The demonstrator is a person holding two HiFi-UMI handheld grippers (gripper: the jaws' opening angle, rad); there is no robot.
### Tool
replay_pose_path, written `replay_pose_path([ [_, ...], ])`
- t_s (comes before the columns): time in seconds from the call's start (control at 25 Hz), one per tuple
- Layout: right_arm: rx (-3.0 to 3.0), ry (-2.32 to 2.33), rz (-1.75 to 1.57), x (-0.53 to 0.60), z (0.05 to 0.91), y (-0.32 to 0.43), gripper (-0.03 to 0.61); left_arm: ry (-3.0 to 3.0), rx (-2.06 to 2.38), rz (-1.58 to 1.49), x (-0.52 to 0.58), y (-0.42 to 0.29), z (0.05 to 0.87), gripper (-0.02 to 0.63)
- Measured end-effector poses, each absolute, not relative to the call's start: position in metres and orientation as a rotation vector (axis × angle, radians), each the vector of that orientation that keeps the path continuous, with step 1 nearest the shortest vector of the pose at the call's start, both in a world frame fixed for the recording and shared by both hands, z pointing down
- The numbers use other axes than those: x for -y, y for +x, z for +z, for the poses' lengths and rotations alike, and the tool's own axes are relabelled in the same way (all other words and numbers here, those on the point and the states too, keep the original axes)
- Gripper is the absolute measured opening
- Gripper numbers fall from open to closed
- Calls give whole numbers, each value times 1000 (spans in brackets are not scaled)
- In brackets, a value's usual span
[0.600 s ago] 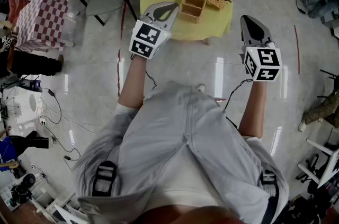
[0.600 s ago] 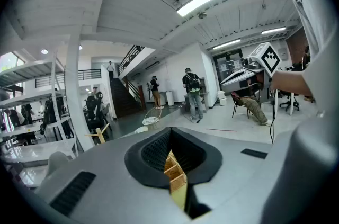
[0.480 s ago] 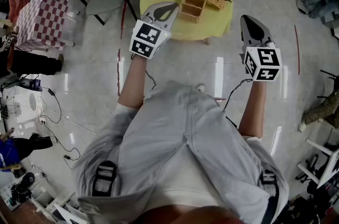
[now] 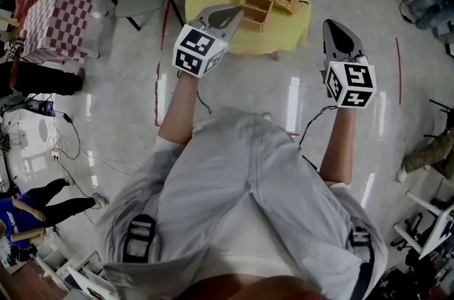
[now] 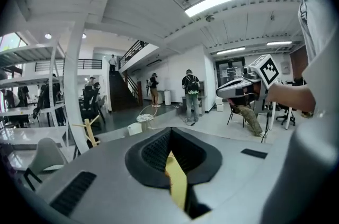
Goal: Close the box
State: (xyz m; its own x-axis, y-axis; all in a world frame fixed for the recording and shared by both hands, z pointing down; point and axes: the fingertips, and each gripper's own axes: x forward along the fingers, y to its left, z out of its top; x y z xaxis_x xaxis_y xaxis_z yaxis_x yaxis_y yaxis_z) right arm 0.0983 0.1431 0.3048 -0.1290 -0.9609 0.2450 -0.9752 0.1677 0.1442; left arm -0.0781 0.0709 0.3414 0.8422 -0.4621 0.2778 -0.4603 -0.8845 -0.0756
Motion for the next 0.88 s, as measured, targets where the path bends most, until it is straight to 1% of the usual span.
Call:
replay_pose_path([
  [0.4, 2299, 1747, 93, -144, 313, 140, 23, -2989, -807, -472, -82, -28, 346, 28],
  [0.6, 2337, 1722, 122, -146, 324, 165, 23, -2918, -931, -497, -83, -23, 353, 29],
  [0.88, 2360, 1730, 178, -145, 334, 183, 23, -2874, -976, -522, -76, -12, 359, 29],
])
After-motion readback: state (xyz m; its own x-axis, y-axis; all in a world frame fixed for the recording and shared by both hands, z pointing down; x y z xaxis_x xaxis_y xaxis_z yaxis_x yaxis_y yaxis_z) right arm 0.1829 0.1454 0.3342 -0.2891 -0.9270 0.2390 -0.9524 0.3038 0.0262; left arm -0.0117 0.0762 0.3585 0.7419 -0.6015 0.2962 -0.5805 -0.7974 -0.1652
